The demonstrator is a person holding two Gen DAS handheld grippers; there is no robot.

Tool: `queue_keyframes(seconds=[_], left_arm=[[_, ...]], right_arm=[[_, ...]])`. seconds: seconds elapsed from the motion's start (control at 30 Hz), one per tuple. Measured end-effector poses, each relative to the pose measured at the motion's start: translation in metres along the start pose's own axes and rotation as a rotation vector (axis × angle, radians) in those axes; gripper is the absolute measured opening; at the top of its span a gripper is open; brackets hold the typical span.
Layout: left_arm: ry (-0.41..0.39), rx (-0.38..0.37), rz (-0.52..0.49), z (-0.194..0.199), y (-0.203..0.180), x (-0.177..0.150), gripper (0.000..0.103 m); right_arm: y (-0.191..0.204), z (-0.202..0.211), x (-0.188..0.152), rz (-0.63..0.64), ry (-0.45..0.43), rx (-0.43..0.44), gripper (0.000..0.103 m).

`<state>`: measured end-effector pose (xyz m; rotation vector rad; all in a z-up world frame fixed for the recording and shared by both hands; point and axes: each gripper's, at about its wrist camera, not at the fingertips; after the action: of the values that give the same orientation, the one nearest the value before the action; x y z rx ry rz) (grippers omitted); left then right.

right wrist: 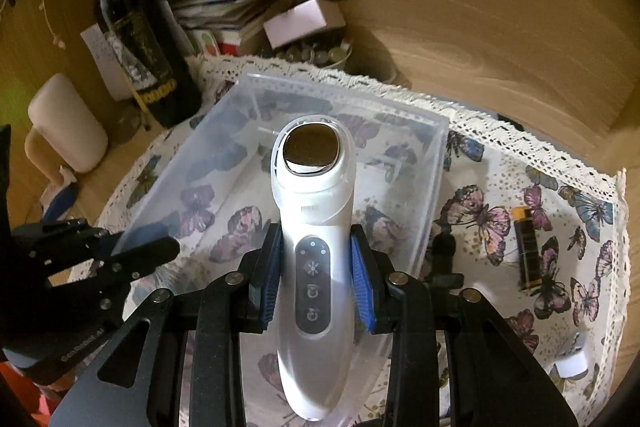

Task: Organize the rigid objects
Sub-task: 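Carry the white massager into the clear box with the right tool and release, then grasp the black-and-gold case with the right tool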

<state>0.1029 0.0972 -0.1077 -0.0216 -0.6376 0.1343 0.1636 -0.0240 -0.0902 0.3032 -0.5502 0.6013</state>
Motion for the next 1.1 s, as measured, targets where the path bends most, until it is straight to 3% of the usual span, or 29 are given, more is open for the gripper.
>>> queue_keyframes(seconds=[0.37,0.63,0.8,1.1], left_arm=[[0.005,0.004,0.004,-0.001,0.000,0.000,0.013],[0.014,0.002,0.008,-0.002,0.000,0.001,0.013],[0.017,0.003,0.008,-0.001,0.000,0.001,0.013],[0.026,0.006,0.011,-0.003,0.001,0.001,0.013]], right_arm=[[-0.015,0.038,-0.001,-0.012,-0.102,-0.059,0.031],[-0.065,0.079,0.000,-0.104,-0.180,-0.178,0.037],[-0.104,0.070,-0.003,-0.173,-0.142,-0.248,0.042],[-0.159,0.007,-0.017,-0.264,0.026,-0.258,0.045]])
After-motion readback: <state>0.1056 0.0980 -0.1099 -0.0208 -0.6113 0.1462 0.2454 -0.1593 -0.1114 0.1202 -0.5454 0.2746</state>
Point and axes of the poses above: each gripper's, at about its wrist camera, not at the fingertips, and z roughly against the way its jaws point, y to its left, x to its top, and after that the axes turned 7 degrees about x, right-handed
